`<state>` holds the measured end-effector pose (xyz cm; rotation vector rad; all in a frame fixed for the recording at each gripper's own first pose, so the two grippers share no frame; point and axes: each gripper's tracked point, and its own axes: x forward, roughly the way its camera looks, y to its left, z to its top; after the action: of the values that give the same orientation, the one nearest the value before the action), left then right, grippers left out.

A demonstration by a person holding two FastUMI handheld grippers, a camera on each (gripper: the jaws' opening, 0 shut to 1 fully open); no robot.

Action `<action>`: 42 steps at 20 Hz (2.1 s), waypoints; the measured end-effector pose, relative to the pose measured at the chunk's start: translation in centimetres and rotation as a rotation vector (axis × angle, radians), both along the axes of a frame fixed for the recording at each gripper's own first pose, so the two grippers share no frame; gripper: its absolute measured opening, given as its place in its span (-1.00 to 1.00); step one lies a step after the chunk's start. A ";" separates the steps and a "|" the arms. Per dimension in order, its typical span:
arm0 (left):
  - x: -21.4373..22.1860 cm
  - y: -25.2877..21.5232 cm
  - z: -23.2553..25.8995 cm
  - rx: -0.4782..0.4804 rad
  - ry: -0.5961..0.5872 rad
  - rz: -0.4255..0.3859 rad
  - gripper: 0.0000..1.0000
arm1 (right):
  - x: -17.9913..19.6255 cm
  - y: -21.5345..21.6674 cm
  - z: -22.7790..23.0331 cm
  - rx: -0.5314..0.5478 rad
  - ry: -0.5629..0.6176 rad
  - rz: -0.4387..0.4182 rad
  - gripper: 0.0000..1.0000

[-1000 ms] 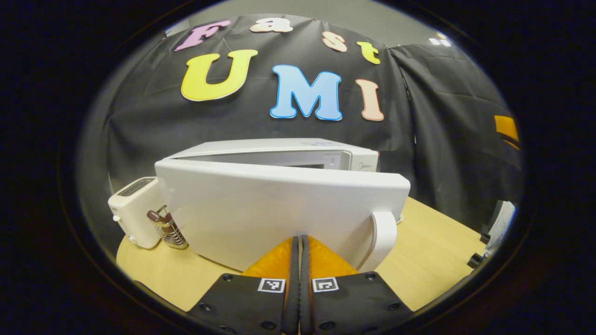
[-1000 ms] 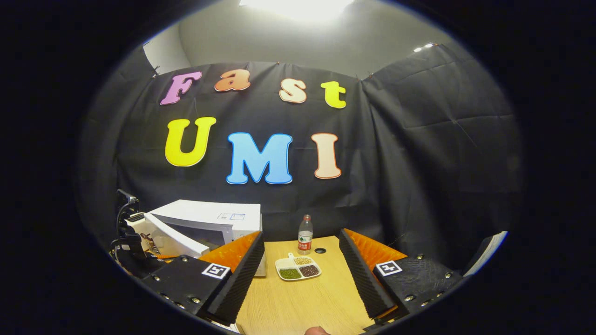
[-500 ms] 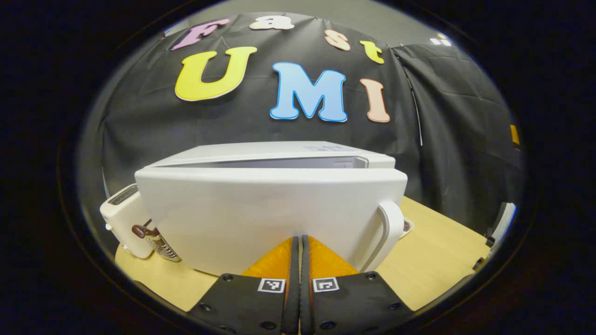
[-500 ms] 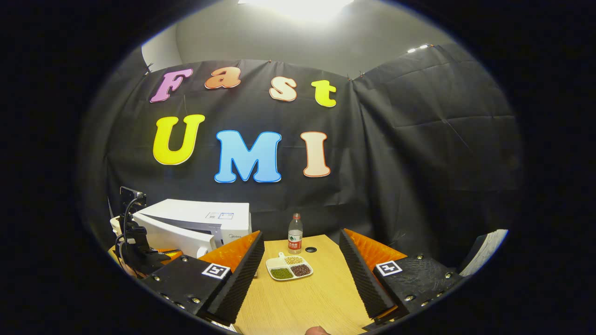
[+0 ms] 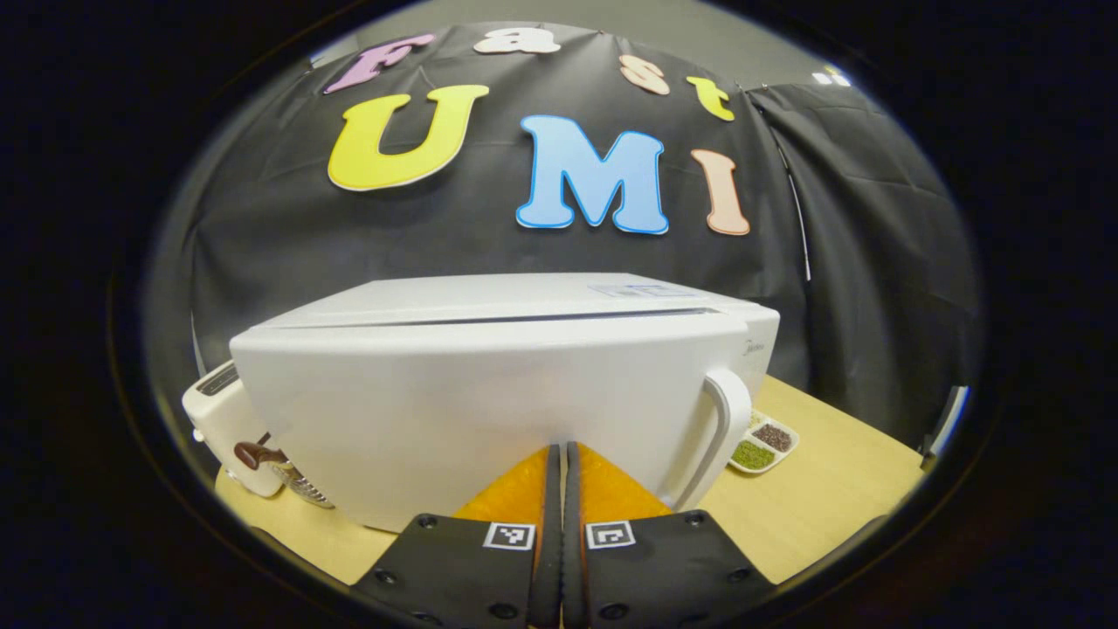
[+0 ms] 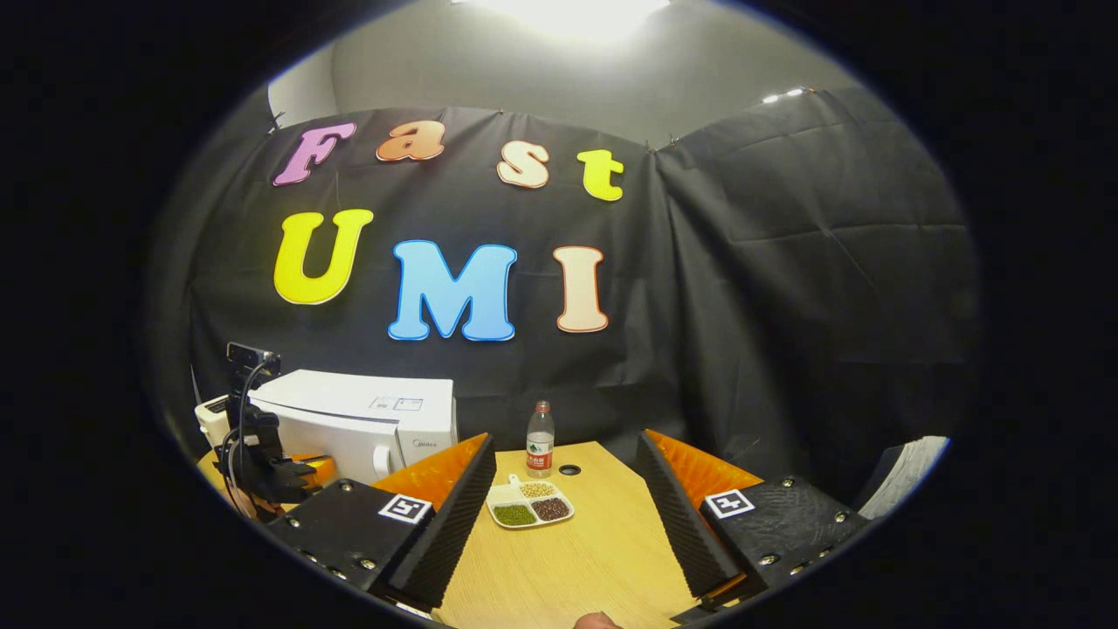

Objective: Open the microwave oven with the left hand, put the food in, and close the microwave oven.

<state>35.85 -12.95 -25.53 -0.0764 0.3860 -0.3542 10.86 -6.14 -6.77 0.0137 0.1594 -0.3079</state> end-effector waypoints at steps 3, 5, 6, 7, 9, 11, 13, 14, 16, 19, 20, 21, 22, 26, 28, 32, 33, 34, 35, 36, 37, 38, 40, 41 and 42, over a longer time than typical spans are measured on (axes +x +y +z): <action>0.2 -0.9 -0.1 -0.014 -0.001 -0.015 -0.85 | 0.6 0.5 0.3 0.013 -0.008 0.010 0.96; 1.2 -0.4 0.1 0.006 -0.014 0.036 -0.87 | 1.0 1.1 0.2 0.010 -0.006 0.027 0.96; 1.2 -1.0 -0.5 -0.030 0.005 0.046 -0.87 | 1.0 1.4 0.2 0.008 -0.004 0.038 0.96; 1.3 -1.1 -0.4 -0.034 0.004 0.062 -0.86 | 1.0 1.7 0.2 0.007 -0.002 0.047 0.96; 1.0 -1.2 -0.4 -0.002 0.006 0.066 -0.86 | 0.9 2.4 0.2 0.016 -0.001 0.067 0.96; 0.7 -1.0 1.0 0.009 -0.021 0.060 -0.86 | 1.0 3.0 0.3 0.018 -0.004 0.085 0.96; 0.0 -0.5 2.8 0.003 -0.052 0.064 -0.86 | 0.8 3.5 0.7 0.027 -0.016 0.110 0.95; -0.7 -0.2 3.7 -0.002 -0.066 0.070 -0.86 | 0.7 3.7 0.9 0.026 -0.026 0.124 0.95; -2.4 0.1 5.5 -0.010 -0.086 0.086 -0.86 | 0.3 3.9 1.6 0.023 -0.044 0.152 0.96; -5.3 0.7 9.4 -0.017 -0.145 0.110 -0.86 | -0.8 4.3 2.3 0.027 -0.061 0.214 0.95; -6.5 0.8 10.6 -0.019 -0.163 0.121 -0.86 | -1.3 4.1 2.7 0.025 -0.067 0.230 0.95; -7.7 1.0 11.7 -0.021 -0.172 0.127 -0.86 | -1.7 3.9 3.0 0.028 -0.074 0.242 0.96; -8.8 1.1 12.5 -0.022 -0.181 0.137 -0.84 | -2.2 3.7 3.2 0.035 -0.084 0.254 0.96; -13.5 1.9 15.8 0.000 -0.225 0.176 -0.85 | -4.0 3.3 3.2 0.066 -0.090 0.304 0.96; -15.9 2.2 17.2 0.007 -0.245 0.201 -0.86 | -5.0 3.2 3.3 0.074 -0.093 0.331 0.96; -20.7 3.0 19.6 0.020 -0.265 0.248 -0.86 | -7.2 2.6 3.6 0.083 -0.107 0.376 0.96; -22.0 3.3 20.2 0.025 -0.275 0.258 -0.86 | -7.7 2.5 3.7 0.091 -0.109 0.388 0.96; -23.2 3.5 20.8 0.034 -0.281 0.268 -0.86 | -8.2 2.5 3.7 0.097 -0.111 0.398 0.96; -24.2 3.9 21.5 0.038 -0.291 0.277 -0.86 | -8.5 2.5 3.9 0.101 -0.115 0.407 0.96; -25.2 4.3 22.0 0.043 -0.299 0.286 -0.86 | -8.8 2.5 3.9 0.103 -0.116 0.412 0.95; -26.2 4.7 22.5 0.046 -0.306 0.292 -0.86 | -9.2 2.6 4.1 0.104 -0.118 0.418 0.95; -27.2 5.0 23.0 0.048 -0.314 0.295 -0.86 | -9.5 2.8 4.2 0.106 -0.123 0.423 0.95; -28.8 6.2 23.6 0.048 -0.323 0.312 -0.86 | -9.9 3.3 4.7 0.110 -0.135 0.430 0.96; -29.5 6.9 23.8 0.049 -0.325 0.322 -0.86 | -10.0 3.6 4.8 0.112 -0.137 0.433 0.95; -30.3 7.6 23.8 0.050 -0.325 0.330 -0.85 | -10.2 4.2 4.9 0.114 -0.137 0.439 0.95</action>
<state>5.57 -5.37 -1.72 -0.0319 0.0566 -0.0276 0.69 -1.97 -1.90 0.1107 0.0405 0.1407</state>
